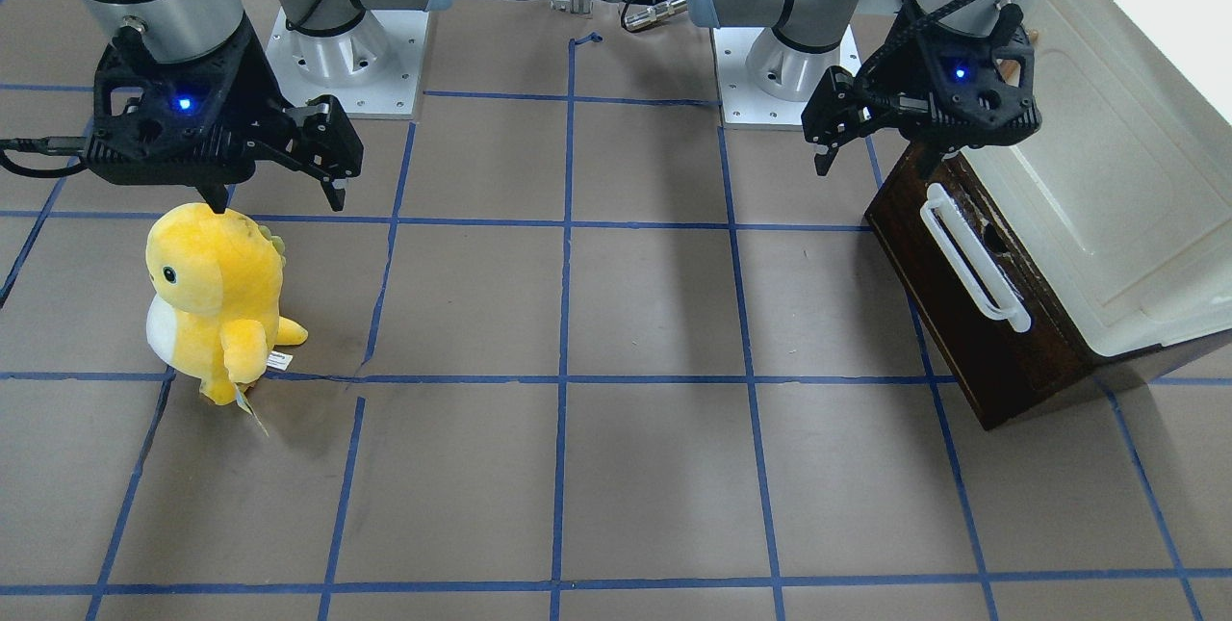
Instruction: Pull drawer sideways
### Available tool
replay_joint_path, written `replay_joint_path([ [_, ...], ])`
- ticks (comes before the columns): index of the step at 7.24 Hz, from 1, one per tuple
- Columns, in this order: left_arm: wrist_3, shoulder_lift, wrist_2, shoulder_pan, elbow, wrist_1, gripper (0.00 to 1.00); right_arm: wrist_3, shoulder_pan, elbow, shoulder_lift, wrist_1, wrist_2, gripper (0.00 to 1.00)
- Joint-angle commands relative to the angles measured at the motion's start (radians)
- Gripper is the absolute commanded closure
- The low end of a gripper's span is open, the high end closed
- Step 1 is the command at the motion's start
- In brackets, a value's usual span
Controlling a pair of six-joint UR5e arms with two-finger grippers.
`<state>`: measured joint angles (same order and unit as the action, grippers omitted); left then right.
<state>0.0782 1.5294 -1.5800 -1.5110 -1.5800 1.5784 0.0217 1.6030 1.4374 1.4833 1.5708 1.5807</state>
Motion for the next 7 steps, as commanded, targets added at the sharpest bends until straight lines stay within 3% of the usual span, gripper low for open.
replay_joint_path([
  [1,0.000,0.000,0.000,0.000,-0.002,0.000,0.00,0.000,0.000,0.000,0.000,0.000,-0.001,0.00],
  [7,0.011,-0.006,-0.003,0.000,-0.015,-0.006,0.00,0.000,0.000,0.000,0.000,0.000,-0.001,0.00],
])
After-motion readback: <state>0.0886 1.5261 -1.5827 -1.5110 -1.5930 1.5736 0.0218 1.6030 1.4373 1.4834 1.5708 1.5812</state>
